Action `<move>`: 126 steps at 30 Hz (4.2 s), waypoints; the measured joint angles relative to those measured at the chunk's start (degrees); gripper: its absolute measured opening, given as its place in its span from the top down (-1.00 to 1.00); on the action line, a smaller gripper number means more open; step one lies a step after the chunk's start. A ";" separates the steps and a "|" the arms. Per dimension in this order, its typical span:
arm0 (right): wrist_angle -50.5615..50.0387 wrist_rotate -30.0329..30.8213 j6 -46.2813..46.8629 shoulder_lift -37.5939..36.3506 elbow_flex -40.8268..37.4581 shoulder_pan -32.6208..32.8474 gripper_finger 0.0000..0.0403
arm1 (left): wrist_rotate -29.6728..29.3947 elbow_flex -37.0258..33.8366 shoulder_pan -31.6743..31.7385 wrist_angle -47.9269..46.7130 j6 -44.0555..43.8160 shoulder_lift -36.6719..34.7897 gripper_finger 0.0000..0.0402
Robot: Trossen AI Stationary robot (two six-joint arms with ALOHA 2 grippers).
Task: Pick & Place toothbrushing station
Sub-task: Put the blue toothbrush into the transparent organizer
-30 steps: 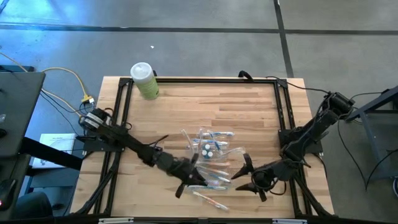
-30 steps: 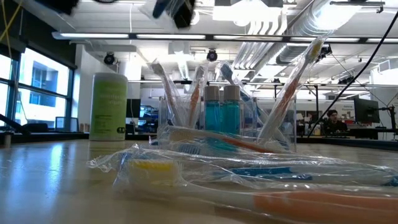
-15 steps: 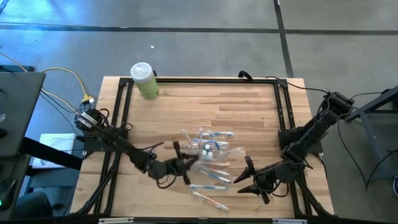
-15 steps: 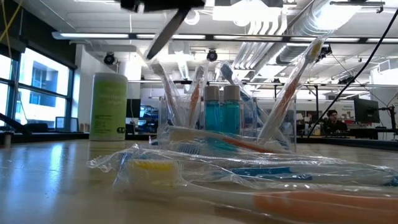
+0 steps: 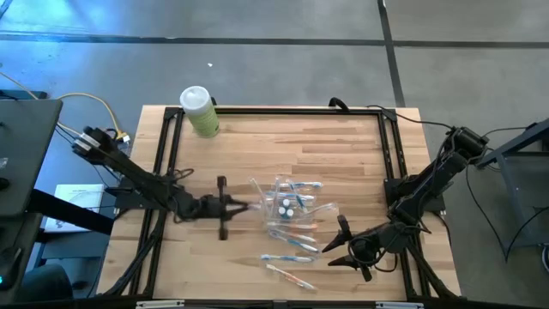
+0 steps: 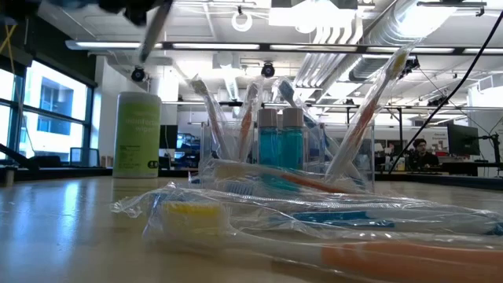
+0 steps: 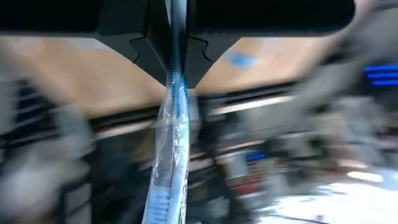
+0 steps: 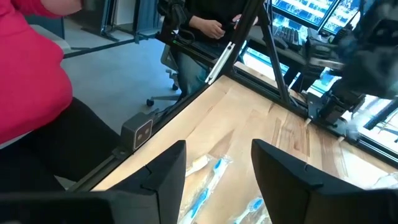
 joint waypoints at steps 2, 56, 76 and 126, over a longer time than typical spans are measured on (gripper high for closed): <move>0.08 0.01 0.02 0.00 0.00 -0.02 0.14 | 7.91 -4.22 3.07 6.90 -7.47 0.56 0.94; -1.46 -6.10 4.72 0.00 0.00 -0.55 0.14 | 1.08 7.30 7.26 40.53 -12.74 44.45 0.91; -1.95 -5.90 4.70 0.00 0.00 -0.55 0.14 | -7.54 7.32 4.22 38.37 -11.75 44.45 0.75; -8.15 -6.06 6.91 0.00 0.00 -4.50 0.14 | -25.05 7.37 -12.42 12.51 -10.91 21.88 0.31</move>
